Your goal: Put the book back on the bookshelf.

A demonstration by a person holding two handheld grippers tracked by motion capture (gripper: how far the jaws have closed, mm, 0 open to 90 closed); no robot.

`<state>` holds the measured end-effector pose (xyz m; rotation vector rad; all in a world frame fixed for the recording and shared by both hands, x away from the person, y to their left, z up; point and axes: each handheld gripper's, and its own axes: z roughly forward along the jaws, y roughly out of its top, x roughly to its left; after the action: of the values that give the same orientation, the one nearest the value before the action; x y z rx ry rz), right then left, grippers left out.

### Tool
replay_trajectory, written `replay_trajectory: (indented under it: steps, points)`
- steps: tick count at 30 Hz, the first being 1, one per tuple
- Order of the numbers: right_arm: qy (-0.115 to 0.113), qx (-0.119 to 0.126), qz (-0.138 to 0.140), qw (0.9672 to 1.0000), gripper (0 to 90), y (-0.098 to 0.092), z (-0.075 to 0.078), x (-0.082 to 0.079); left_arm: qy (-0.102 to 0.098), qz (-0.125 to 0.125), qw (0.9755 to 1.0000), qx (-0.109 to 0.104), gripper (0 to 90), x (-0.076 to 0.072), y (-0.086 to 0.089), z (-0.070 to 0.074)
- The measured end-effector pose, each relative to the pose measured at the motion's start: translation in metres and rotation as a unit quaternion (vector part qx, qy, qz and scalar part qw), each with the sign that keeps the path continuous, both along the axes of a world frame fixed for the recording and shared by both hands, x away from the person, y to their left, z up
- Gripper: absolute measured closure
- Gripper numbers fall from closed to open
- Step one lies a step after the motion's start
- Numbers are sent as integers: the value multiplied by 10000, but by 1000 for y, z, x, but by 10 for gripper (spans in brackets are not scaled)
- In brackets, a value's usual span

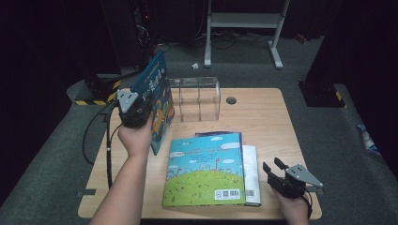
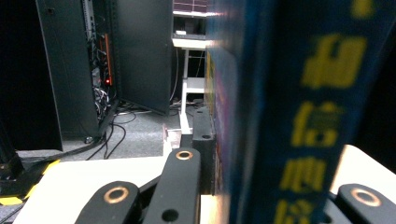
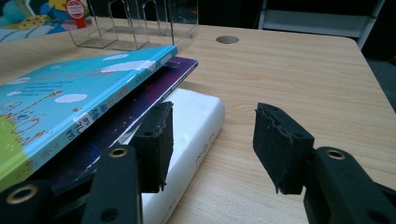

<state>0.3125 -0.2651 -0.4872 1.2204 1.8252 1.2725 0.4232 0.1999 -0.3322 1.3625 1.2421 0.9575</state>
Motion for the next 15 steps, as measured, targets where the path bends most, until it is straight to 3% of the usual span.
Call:
replay_trajectory:
  steps: [5,15]
  points:
    - [74,229,-38,9997,482,-4,1,-2,-47,-8,10000,-2,832,23,-6,-4]
    - [111,215,-8,9997,485,-4,-2,-2,-125,283,9995,35,833,57,-11,-10]
